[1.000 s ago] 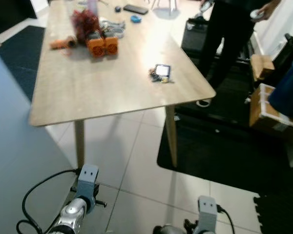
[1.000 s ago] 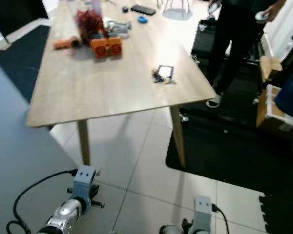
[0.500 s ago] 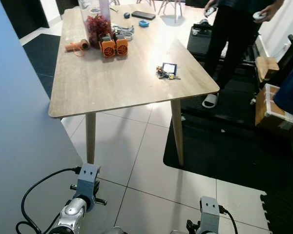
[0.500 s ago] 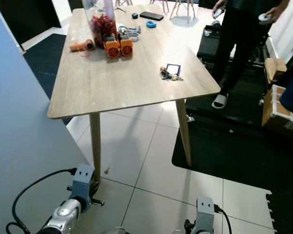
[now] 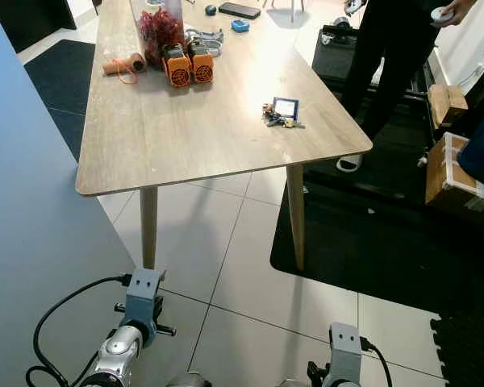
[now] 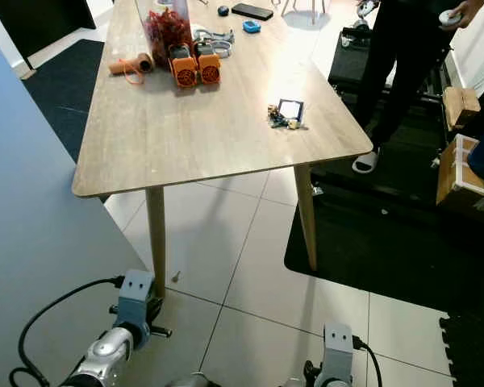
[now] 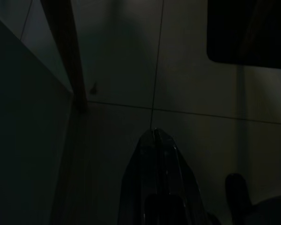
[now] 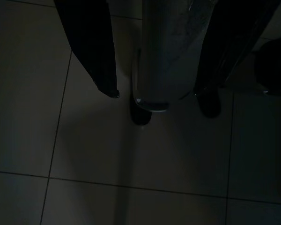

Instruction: Hang keys on a hook

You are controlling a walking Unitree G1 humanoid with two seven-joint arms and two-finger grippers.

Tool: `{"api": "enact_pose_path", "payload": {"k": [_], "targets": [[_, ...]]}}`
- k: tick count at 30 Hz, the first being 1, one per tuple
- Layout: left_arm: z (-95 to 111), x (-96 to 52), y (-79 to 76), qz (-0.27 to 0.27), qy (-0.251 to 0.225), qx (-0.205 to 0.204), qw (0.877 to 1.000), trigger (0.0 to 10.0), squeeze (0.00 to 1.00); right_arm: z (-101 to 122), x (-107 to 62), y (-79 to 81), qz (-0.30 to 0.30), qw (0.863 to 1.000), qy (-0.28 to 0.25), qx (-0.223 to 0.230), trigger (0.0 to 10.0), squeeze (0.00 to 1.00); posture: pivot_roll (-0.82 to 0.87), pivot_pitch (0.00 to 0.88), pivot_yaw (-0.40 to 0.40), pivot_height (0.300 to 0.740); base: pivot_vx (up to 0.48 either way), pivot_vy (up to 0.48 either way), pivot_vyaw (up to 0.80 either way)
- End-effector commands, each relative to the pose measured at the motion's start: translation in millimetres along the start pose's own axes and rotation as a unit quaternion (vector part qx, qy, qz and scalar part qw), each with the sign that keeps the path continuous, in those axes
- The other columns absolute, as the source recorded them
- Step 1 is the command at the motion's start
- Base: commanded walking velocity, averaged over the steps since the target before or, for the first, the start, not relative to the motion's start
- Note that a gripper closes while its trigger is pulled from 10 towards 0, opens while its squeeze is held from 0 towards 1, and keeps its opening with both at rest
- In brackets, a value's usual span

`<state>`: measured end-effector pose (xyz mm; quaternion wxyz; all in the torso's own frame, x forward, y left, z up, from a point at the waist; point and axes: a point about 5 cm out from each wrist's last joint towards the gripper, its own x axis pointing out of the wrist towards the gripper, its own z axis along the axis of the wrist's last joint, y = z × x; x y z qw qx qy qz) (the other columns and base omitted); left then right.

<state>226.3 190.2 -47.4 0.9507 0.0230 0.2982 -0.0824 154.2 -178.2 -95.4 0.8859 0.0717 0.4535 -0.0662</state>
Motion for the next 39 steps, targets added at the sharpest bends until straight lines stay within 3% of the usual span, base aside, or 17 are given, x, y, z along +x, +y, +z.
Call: {"api": "enact_pose_path", "payload": {"k": [1,32,39], "targets": [[-3.4,-0.7,-2.6,0.0,0.003,-0.013,1.0,10.0,0.0,-2.1,-0.4,-0.2,0.001,1.0,0.005,-0.002,10.0,0.0,0.07,0.054,0.007,0.74,0.364,0.0,0.0],[-4.7,-2.0,-0.4,0.001,0.005,-0.019,1.0,10.0,0.0,-4.9,-0.9,0.4,0.003,1.0,0.011,-0.003,10.0,0.0,0.07,0.061,0.005,0.74,0.407,0.0,0.0],[-7.6,-3.4,1.6,0.011,0.012,-0.004,1.0,10.0,0.0,-5.3,-0.8,0.9,0.004,1.0,0.014,-0.004,10.0,0.0,0.07,0.064,0.004,0.74,0.206,0.0,0.0]]}}
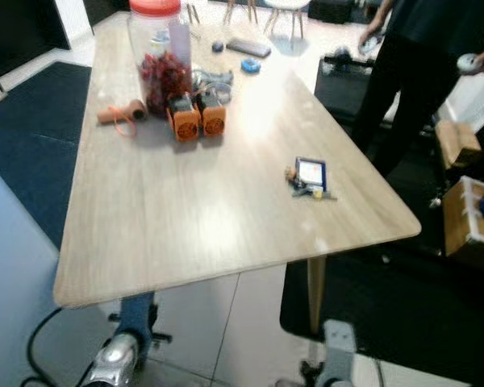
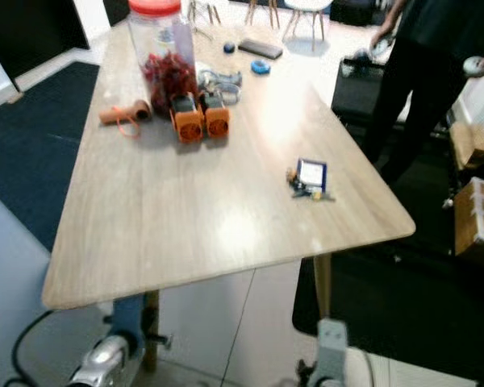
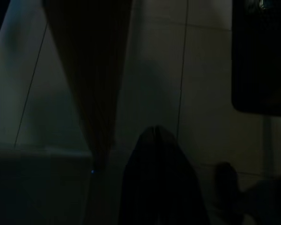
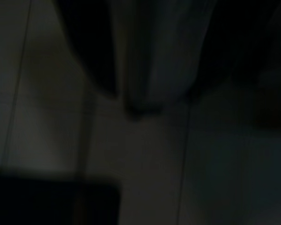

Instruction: Hang keys on a hook

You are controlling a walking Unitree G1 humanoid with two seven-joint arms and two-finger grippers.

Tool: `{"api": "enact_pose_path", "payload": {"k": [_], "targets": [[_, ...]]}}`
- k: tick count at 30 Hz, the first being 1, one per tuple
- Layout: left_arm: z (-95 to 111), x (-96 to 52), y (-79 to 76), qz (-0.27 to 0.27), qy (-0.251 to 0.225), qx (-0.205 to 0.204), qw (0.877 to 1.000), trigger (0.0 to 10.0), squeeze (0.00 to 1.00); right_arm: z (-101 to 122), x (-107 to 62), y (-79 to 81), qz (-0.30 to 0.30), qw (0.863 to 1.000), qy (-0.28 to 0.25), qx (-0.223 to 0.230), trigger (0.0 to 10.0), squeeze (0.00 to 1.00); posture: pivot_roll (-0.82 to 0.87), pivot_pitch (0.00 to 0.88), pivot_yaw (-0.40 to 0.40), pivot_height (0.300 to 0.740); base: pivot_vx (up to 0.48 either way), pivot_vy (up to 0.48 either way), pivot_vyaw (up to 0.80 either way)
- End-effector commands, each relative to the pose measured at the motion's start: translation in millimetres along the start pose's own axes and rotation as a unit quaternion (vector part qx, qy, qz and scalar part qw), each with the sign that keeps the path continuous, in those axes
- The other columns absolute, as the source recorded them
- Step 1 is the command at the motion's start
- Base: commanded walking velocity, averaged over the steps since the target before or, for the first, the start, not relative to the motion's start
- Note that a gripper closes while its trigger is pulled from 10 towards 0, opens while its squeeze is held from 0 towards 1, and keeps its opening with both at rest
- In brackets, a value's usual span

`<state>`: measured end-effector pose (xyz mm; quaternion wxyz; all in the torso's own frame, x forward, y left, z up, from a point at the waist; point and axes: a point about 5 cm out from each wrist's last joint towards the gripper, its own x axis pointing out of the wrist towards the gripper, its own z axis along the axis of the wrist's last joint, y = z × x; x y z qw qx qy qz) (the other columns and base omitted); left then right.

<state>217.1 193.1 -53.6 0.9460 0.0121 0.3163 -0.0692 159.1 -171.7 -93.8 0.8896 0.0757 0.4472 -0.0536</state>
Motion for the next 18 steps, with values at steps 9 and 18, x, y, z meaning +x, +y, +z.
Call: {"api": "enact_pose_path", "payload": {"k": [9,18], "targets": [[-1.8,-3.3,4.7,0.01,-0.008,0.014,1.0,10.0,0.0,-13.1,-3.4,-6.8,-0.008,1.0,0.027,-0.009,10.0,0.0,0.07,0.062,0.007,0.74,0.0,0.0,0.0],[-2.1,-3.7,5.7,0.008,-0.006,0.023,1.0,10.0,0.0,-16.8,-4.8,-9.5,-0.012,0.999,0.031,-0.013,10.0,0.0,0.06,0.057,0.014,0.74,0.0,0.0,0.0]]}}
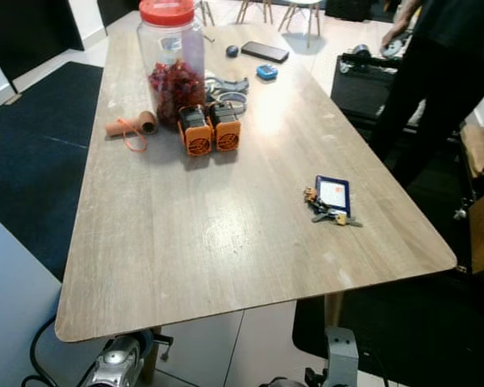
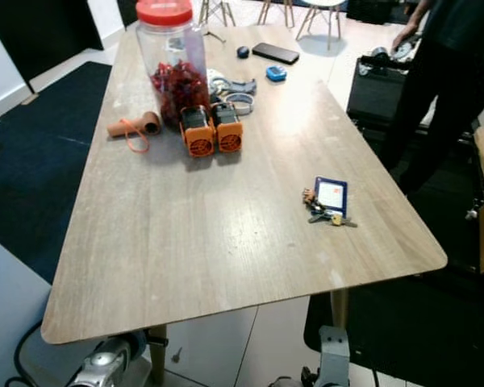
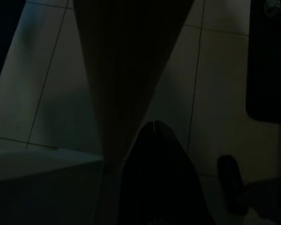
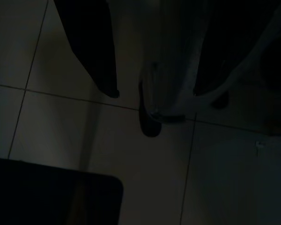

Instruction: Hang keys on a hook

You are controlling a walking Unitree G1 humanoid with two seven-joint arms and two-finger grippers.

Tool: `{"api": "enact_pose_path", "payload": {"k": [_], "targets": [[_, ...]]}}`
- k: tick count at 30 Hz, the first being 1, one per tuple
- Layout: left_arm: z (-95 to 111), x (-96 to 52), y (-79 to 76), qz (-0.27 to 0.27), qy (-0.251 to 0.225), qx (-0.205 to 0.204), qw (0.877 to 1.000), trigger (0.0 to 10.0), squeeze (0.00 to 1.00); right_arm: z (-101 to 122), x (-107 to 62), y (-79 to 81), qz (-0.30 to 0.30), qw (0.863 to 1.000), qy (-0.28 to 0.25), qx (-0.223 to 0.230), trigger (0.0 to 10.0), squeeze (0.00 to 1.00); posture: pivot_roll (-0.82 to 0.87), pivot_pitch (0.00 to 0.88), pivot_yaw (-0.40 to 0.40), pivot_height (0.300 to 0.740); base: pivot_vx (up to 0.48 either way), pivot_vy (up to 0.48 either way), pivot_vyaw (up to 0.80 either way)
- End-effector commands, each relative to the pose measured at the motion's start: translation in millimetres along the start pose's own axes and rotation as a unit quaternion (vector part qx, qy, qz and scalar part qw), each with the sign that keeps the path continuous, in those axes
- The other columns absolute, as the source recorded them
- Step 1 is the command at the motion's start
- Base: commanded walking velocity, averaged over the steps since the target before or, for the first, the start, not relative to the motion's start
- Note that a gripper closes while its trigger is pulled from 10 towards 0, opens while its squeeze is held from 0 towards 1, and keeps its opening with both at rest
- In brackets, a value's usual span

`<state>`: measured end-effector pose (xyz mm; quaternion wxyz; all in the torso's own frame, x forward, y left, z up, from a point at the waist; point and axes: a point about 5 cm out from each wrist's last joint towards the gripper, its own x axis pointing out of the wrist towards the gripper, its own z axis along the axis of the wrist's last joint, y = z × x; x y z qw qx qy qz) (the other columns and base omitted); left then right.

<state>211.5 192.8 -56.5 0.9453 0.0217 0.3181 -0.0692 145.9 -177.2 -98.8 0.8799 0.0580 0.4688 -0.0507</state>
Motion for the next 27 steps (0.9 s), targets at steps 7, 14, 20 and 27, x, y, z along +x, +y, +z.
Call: {"api": "enact_pose_path", "payload": {"k": [7,14,20,27], "targets": [[4.1,-0.8,4.6,-0.01,-0.009,0.031,0.999,10.0,0.0,-5.9,-1.4,-1.2,-0.005,1.0,0.009,0.005,10.0,0.0,0.06,0.056,0.019,0.74,0.0,0.0,0.0],[4.8,0.1,2.6,-0.015,-0.009,0.035,0.999,10.0,0.0,-6.7,-1.7,-2.1,-0.006,1.0,0.009,0.005,10.0,0.0,0.06,0.056,0.022,0.74,0.0,-0.246,0.0],[4.5,0.1,2.4,-0.017,-0.007,0.035,0.999,10.0,0.0,-7.7,-2.0,-2.4,-0.007,1.0,0.01,0.006,10.0,0.0,0.05,0.059,0.025,0.74,0.0,-0.48,0.0],[4.2,-0.1,3.1,-0.017,-0.006,0.035,0.999,10.0,0.0,-8.8,-2.3,-2.6,-0.007,1.0,0.011,0.006,10.0,0.0,0.05,0.063,0.024,0.74,0.0,-0.48,0.0]]}}
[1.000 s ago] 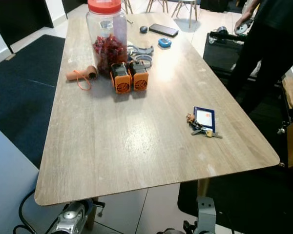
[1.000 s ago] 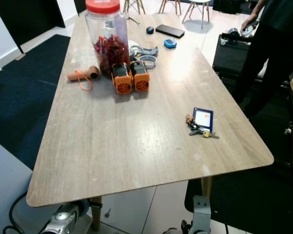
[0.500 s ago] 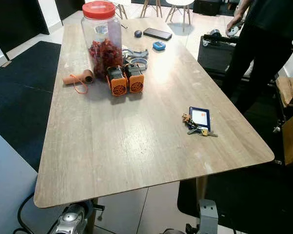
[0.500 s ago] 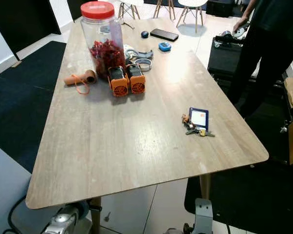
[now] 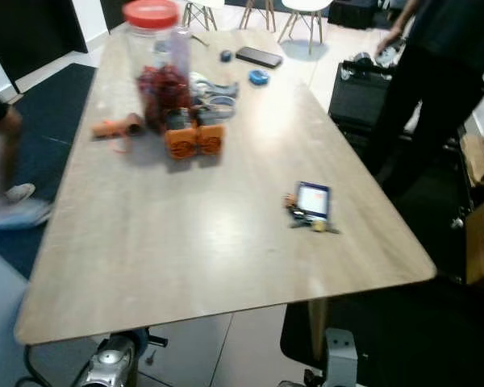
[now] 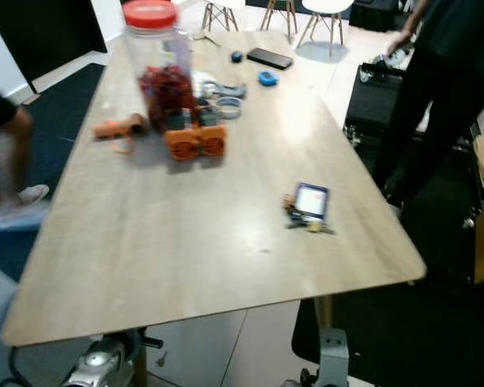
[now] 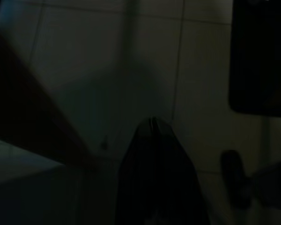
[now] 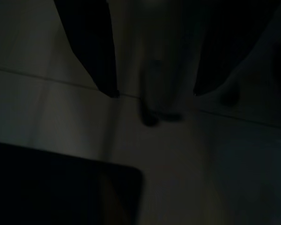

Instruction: Hang keys on a hook

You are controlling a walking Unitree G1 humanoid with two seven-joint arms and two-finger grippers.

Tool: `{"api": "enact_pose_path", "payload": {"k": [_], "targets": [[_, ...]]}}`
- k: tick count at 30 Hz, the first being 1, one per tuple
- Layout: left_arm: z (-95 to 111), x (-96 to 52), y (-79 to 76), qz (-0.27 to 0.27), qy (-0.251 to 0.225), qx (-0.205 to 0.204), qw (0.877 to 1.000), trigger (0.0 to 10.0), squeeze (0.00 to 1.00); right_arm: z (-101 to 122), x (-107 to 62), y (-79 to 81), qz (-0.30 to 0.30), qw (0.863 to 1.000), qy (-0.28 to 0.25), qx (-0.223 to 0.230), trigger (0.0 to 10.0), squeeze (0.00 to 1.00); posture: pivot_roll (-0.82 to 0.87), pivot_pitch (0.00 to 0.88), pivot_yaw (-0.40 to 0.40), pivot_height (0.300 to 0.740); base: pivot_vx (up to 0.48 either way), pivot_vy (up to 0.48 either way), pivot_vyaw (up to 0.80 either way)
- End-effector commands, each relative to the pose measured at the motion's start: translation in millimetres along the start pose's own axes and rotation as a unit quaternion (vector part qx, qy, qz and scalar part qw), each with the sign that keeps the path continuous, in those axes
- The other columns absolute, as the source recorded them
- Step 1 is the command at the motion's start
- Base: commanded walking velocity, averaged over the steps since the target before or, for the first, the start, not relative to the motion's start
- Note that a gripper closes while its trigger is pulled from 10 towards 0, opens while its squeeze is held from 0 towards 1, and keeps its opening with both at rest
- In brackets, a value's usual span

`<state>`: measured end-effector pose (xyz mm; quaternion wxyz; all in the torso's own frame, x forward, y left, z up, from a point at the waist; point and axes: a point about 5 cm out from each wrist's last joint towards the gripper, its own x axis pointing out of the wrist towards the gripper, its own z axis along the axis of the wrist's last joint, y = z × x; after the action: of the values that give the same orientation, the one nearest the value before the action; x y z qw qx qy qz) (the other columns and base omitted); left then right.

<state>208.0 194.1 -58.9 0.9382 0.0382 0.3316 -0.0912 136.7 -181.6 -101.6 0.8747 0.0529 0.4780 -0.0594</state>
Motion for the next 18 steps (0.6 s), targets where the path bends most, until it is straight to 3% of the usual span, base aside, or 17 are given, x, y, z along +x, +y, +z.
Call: {"api": "enact_pose_path", "payload": {"k": [1,15,18], "targets": [[8.1,0.9,2.8,0.0,-0.021,0.013,1.0,10.0,0.0,-0.5,0.2,3.1,0.003,1.0,0.002,0.006,10.0,0.0,0.05,0.063,0.024,0.74,0.0,-0.48,0.0],[8.2,1.1,4.5,0.002,-0.016,0.014,1.0,10.0,0.0,0.1,0.5,4.1,0.004,1.0,0.002,0.006,10.0,0.0,0.06,0.07,0.027,0.74,0.0,-0.477,0.0],[7.7,1.5,5.6,0.011,-0.011,0.006,1.0,10.0,0.0,-0.1,0.5,4.4,0.004,1.0,0.003,0.007,10.0,0.0,0.06,0.072,0.028,0.74,0.0,0.0,0.0]]}}
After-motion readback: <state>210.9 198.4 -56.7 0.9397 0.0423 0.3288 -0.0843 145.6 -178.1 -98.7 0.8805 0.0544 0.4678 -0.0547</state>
